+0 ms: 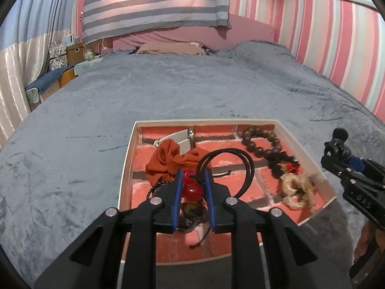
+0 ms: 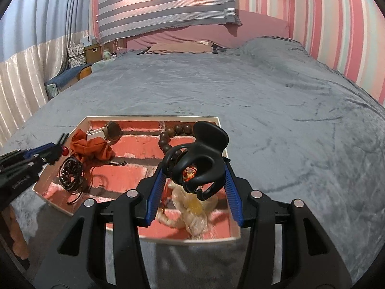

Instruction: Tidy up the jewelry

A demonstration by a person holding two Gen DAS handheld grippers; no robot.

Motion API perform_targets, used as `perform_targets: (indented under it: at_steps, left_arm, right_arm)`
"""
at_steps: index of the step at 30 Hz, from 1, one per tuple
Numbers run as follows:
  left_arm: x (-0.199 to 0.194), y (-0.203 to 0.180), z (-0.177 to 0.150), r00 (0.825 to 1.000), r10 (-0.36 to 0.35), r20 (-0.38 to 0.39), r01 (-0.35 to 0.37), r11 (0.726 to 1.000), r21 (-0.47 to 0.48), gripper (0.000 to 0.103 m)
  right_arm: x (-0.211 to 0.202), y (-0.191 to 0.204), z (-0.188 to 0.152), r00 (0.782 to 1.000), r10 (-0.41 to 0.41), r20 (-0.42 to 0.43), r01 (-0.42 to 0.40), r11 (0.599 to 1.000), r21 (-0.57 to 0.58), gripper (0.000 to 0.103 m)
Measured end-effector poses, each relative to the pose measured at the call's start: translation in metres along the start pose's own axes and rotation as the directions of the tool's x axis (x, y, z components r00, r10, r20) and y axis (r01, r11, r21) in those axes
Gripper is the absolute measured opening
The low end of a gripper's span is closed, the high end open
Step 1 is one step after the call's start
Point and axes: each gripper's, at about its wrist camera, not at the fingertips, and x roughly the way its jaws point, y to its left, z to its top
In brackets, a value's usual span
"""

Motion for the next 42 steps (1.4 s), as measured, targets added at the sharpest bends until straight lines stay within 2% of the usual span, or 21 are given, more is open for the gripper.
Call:
perform_targets:
  at_steps: [11, 17, 25, 27, 28, 30, 32, 34, 36, 38, 41, 42]
  left_arm:
    - [0.047, 0.009, -0.001, 0.997, 0.053, -0.055, -0.053, 0.999, -0.008, 0.019]
    - [0.06, 0.009, -0.002, 0.995, 0.07, -0.076, -0.07, 0.998, 0.004, 0.019]
    - [0.064, 0.012, -0.003, 0.994, 0.072, -0.085, -0.072, 0.997, 0.0, 0.037]
    - [0.06, 0.012, -0.004, 0.994, 0.083, -0.074, -0.083, 0.997, 0.005, 0.054]
    - [0.057, 0.012, -0.004, 0.994, 0.087, -0.063, -0.087, 0.996, 0.007, 0.058]
    - [0.05, 0.013, -0.003, 0.996, 0.075, -0.051, -0.075, 0.997, 0.007, 0.059]
    - [0.045, 0.012, -0.002, 0.997, 0.056, -0.053, -0.056, 0.998, 0.004, 0.06]
    - [0.037, 0.01, 0.0, 0.998, 0.047, -0.042, -0.046, 0.999, 0.004, 0.068]
    - [0.026, 0.008, 0.001, 0.999, 0.048, -0.016, -0.048, 0.999, 0.007, 0.079]
    - [0.012, 0.006, 0.004, 0.999, 0.04, 0.01, -0.04, 0.999, 0.005, 0.082]
    - [-0.012, 0.005, 0.005, 0.998, 0.015, 0.054, -0.015, 1.0, 0.008, 0.083]
    - [-0.018, 0.005, 0.006, 0.998, 0.014, 0.064, -0.015, 1.0, 0.008, 0.086]
  right_arm:
    - [0.045, 0.008, -0.001, 1.0, -0.001, -0.025, 0.001, 0.999, -0.038, 0.048]
    - [0.064, 0.014, -0.003, 0.999, -0.002, -0.049, -0.001, 0.999, -0.048, 0.048]
    - [0.081, 0.015, -0.008, 0.995, 0.001, -0.095, -0.005, 0.999, -0.048, 0.049]
    - [0.083, 0.014, -0.008, 0.994, 0.008, -0.105, -0.012, 0.999, -0.041, 0.049]
    - [0.083, 0.013, -0.008, 0.994, 0.011, -0.11, -0.015, 0.999, -0.04, 0.049]
    - [0.083, 0.012, -0.007, 0.994, 0.01, -0.113, -0.015, 0.999, -0.04, 0.057]
    - [0.077, 0.01, -0.005, 0.995, 0.011, -0.098, -0.015, 0.999, -0.034, 0.07]
    - [0.068, 0.008, -0.002, 0.997, 0.023, -0.08, -0.025, 0.999, -0.022, 0.077]
    - [0.058, 0.006, 0.002, 0.998, 0.027, -0.058, -0.028, 1.0, -0.015, 0.088]
    - [0.044, 0.006, 0.007, 1.0, 0.012, -0.026, -0.012, 1.0, -0.02, 0.098]
    - [0.023, 0.005, 0.012, 1.0, 0.006, 0.012, -0.006, 1.0, -0.023, 0.099]
    - [0.018, 0.005, 0.013, 1.0, 0.006, 0.016, -0.006, 1.0, -0.022, 0.099]
